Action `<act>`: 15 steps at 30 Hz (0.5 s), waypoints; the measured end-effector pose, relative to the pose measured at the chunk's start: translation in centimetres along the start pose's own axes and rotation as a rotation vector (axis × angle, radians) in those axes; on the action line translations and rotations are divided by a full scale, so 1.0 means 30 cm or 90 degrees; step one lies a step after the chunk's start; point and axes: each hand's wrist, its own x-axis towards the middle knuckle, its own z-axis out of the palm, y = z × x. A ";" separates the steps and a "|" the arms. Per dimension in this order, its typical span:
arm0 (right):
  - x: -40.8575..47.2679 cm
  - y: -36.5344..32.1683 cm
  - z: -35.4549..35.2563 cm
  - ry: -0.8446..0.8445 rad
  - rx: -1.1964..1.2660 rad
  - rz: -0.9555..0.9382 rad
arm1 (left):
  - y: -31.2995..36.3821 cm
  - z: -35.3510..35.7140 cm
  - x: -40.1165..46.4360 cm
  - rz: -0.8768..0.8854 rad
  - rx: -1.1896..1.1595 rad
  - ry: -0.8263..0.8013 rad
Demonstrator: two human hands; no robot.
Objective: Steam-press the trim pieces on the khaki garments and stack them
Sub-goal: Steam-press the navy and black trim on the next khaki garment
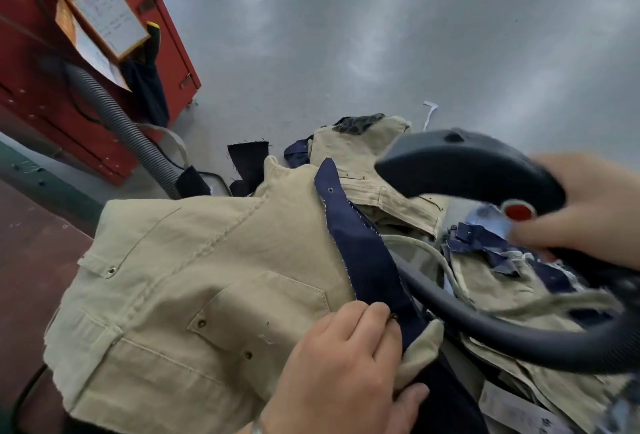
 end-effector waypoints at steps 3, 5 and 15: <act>-0.099 0.008 0.030 -0.051 -0.061 0.006 | 0.003 0.004 -0.001 -0.003 -0.008 0.007; -0.125 -0.002 0.085 -0.095 -0.068 0.000 | 0.005 0.004 -0.002 -0.003 -0.009 0.011; 0.085 -0.041 0.193 -0.163 0.064 0.010 | -0.004 0.003 -0.005 0.004 -0.012 0.028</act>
